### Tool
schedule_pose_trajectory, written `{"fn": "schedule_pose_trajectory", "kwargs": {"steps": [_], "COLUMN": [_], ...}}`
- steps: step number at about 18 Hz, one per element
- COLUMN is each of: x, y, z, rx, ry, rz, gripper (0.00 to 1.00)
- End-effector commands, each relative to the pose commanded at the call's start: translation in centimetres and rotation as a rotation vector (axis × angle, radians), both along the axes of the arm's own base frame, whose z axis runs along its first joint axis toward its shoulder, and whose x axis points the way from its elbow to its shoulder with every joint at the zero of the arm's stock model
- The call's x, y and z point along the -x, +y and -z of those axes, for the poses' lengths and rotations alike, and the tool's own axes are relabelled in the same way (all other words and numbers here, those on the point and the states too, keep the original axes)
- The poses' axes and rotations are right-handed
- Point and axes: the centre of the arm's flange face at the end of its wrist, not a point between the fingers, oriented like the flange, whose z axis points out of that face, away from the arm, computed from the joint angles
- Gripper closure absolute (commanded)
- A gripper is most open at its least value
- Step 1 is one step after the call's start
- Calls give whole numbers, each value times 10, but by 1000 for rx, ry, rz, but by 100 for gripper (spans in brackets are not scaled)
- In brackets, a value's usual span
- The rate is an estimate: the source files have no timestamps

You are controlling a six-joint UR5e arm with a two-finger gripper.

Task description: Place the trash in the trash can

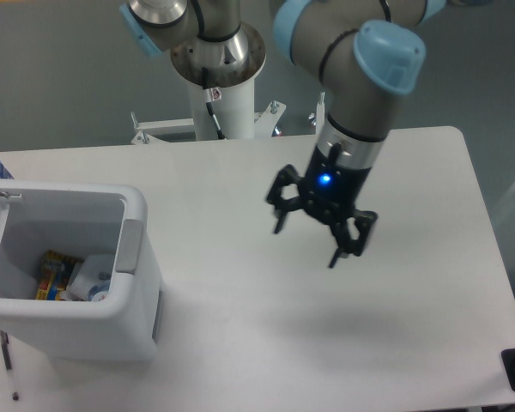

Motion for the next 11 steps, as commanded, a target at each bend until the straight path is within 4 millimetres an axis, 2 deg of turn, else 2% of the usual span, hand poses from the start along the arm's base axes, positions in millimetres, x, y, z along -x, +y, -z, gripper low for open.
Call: {"fn": "schedule_pose_trajectory", "kwargs": {"steps": [2, 3, 8, 11], "x": [12, 15, 22, 22], "y": [-1, 1, -1, -3], "z": [16, 18, 33, 38], "rx": [85, 118, 199, 215], "ry": [30, 53, 88, 92], "rz": [-7, -2, 128, 135], "gripper": [0, 0, 0, 0]}}
